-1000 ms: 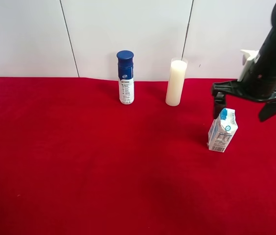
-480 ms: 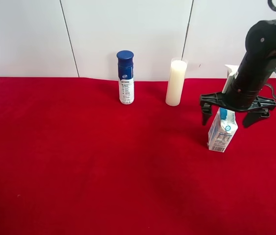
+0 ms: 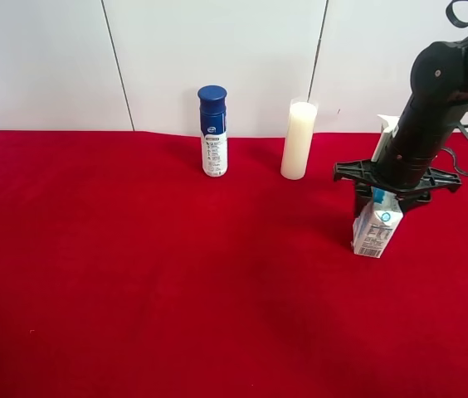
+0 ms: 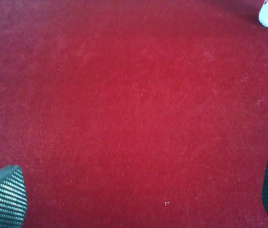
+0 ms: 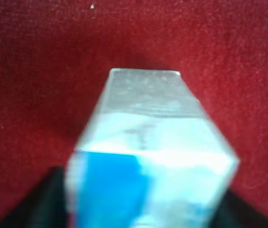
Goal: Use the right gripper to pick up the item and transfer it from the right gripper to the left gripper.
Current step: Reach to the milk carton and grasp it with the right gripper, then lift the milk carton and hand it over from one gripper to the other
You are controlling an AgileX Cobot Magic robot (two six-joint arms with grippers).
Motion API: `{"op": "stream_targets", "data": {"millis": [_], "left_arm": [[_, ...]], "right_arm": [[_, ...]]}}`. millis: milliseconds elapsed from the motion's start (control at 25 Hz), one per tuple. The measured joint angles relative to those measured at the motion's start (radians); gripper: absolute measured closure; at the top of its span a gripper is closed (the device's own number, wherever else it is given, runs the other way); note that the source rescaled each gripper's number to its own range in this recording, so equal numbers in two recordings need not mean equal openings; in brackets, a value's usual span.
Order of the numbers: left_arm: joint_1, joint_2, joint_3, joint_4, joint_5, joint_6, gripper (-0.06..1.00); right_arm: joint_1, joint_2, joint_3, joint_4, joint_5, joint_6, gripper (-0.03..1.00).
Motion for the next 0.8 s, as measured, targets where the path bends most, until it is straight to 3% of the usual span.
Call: {"op": "stream_targets", "data": {"millis": [40,80,800], "left_arm": [[0.000,0.000,0.000,0.000,0.000,0.000,-0.06],[0.000,0.000,0.000,0.000,0.000,0.000,-0.06],[0.000,0.000,0.000,0.000,0.000,0.000,-0.06]], "right_arm": [[0.000,0.000,0.000,0.002,-0.003,0.000,0.95],[0.000,0.000,0.000,0.012,-0.003,0.000,0.97],[0.000,-0.100,0.000,0.012,0.041,-0.038,0.97]]}}
